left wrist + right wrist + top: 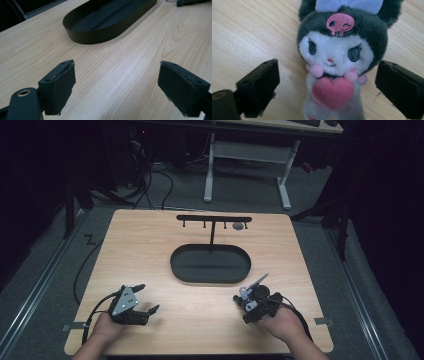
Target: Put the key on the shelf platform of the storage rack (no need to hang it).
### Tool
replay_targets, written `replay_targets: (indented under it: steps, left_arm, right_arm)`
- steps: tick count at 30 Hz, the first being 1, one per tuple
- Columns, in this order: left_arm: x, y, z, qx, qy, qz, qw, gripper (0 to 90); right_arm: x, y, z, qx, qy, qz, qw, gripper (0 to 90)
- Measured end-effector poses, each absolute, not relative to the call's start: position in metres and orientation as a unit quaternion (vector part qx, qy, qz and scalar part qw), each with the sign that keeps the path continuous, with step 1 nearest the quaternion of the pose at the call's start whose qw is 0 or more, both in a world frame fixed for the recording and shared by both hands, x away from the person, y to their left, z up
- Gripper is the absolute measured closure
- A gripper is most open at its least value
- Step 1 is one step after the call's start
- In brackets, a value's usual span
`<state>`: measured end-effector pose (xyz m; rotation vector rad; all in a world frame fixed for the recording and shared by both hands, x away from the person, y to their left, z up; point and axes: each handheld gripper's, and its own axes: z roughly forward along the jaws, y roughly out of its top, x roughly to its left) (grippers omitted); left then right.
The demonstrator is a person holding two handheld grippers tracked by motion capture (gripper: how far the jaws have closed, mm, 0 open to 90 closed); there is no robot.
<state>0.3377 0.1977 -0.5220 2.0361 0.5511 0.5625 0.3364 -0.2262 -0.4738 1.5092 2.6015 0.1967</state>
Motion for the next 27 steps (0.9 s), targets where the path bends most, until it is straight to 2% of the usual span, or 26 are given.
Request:
replay_targets:
  steps: [8, 13, 16, 20, 27]
  left_arm:
    - [0.3378, 0.1975, -0.5221, 0.828, 0.224, 0.229, 0.461, 15.5]
    - [0.3379, 0.1975, -0.5221, 0.828, 0.225, 0.228, 0.461, 15.5]
    - [0.3382, 0.1974, -0.5222, 0.827, 0.225, 0.228, 0.461, 15.5]
    - [0.3381, 0.1973, -0.5222, 0.828, 0.225, 0.229, 0.460, 15.5]
    - [0.3379, 0.1972, -0.5222, 0.828, 0.224, 0.229, 0.460, 15.5]
  right_arm:
    - [0.3326, -0.2260, -0.4744, 0.498, 0.861, 0.068, 0.079, 19.0]
    - [0.3302, -0.2242, -0.4745, 0.496, 0.861, 0.065, 0.092, 29.9]
    - [0.3304, -0.2237, -0.4756, 0.498, 0.860, 0.060, 0.091, 30.8]
    - [0.3330, -0.2250, -0.4795, 0.501, 0.859, 0.062, 0.090, 39.6]
    - [0.3335, -0.2256, -0.4712, 0.504, 0.855, 0.073, 0.098, 43.3]
